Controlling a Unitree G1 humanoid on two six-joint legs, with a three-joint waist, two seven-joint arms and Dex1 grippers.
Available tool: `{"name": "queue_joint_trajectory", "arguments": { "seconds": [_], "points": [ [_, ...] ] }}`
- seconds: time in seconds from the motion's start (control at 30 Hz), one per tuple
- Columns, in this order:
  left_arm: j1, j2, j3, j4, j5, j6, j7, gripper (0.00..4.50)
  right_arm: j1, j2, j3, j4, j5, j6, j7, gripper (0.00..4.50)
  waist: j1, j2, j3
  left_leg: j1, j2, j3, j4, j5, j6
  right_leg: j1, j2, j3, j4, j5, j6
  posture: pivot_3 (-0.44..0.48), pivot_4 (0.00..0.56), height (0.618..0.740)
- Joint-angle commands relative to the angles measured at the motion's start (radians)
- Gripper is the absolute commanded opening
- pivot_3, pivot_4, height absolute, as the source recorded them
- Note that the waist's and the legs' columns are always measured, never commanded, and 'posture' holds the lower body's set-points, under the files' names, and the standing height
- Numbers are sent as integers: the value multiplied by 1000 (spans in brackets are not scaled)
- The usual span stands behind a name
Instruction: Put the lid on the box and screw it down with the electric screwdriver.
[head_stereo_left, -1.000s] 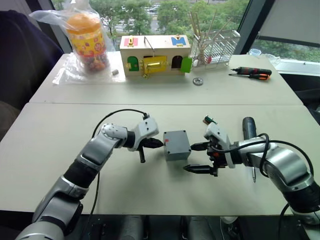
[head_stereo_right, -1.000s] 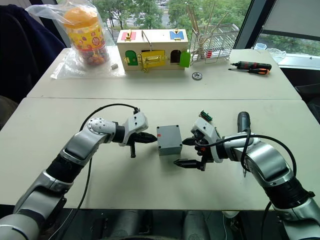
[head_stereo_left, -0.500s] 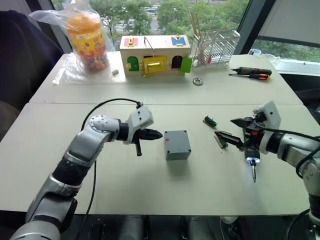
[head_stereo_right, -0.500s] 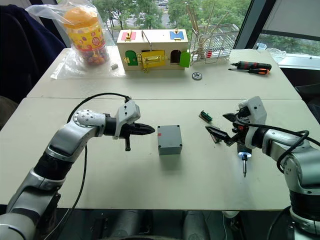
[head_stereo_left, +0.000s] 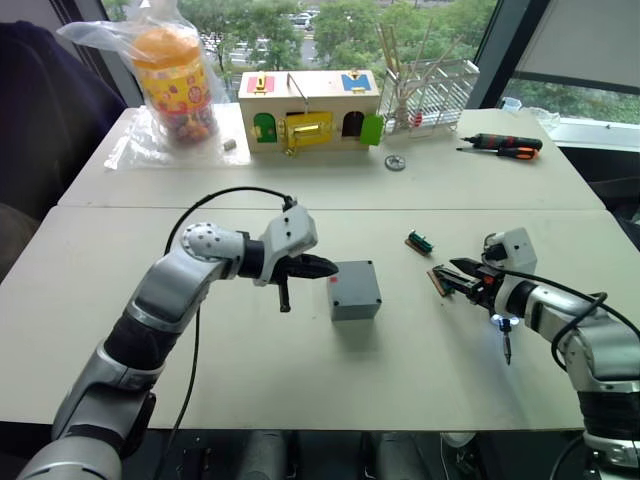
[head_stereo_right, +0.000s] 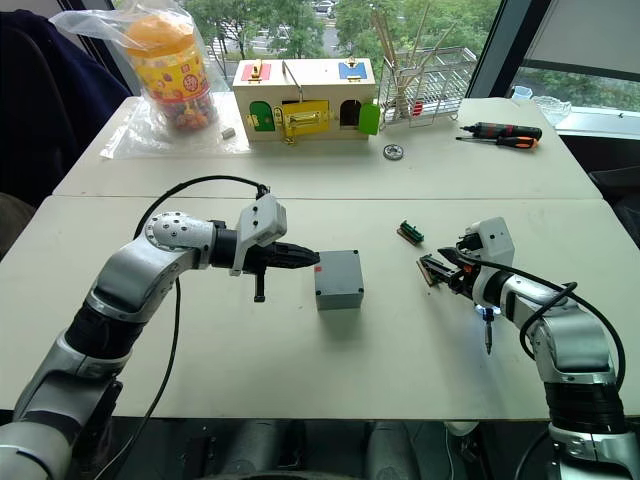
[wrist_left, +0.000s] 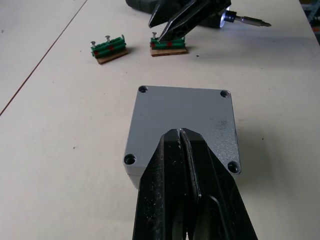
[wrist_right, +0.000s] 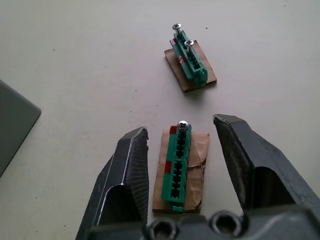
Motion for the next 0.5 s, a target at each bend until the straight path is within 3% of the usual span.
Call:
{"name": "queue_joint_trajectory", "arguments": {
  "seconds": [0.03, 0.2, 0.3, 0.37, 0.4, 0.5],
  "points": [
    [-4, 6, 4, -28, -6, -5, 6, 0, -26, 7, -4, -2, -6, -22, -6, 2154, 0, 0, 0, 0, 0, 0, 0, 0, 0, 0, 0, 0, 0, 0, 0, 0, 150, 711],
    [-1, 9, -8, -21, 6, -18, 11, 0, -37, 12, 9, 9, -11, -26, -6, 2154, 1, 0, 0, 0, 0, 0, 0, 0, 0, 0, 0, 0, 0, 0, 0, 0, 150, 711],
    [1, 8, -10, -27, 2, -16, 14, 0, -39, 10, 17, 16, -22, -35, -5, 1228, 0, 0, 0, 0, 0, 0, 0, 0, 0, 0, 0, 0, 0, 0, 0, 0, 150, 711],
    [2, 9, -11, -28, 1, -16, 16, 0, -39, 9, 20, 16, -26, -36, -4, 207, 0, 0, 0, 0, 0, 0, 0, 0, 0, 0, 0, 0, 0, 0, 0, 0, 150, 711],
    [2, 9, -12, -28, 1, -16, 17, 0, -39, 7, 22, 16, -29, -36, -4, 9, 0, 0, 0, 0, 0, 0, 0, 0, 0, 0, 0, 0, 0, 0, 0, 0, 150, 711],
    [1, 8, -11, -27, 0, -16, 20, 0, -42, 9, 17, 14, -29, -35, -7, 9, 0, 0, 0, 0, 0, 0, 0, 0, 0, 0, 0, 0, 0, 0, 0, 0, 150, 711]
  ]
}}
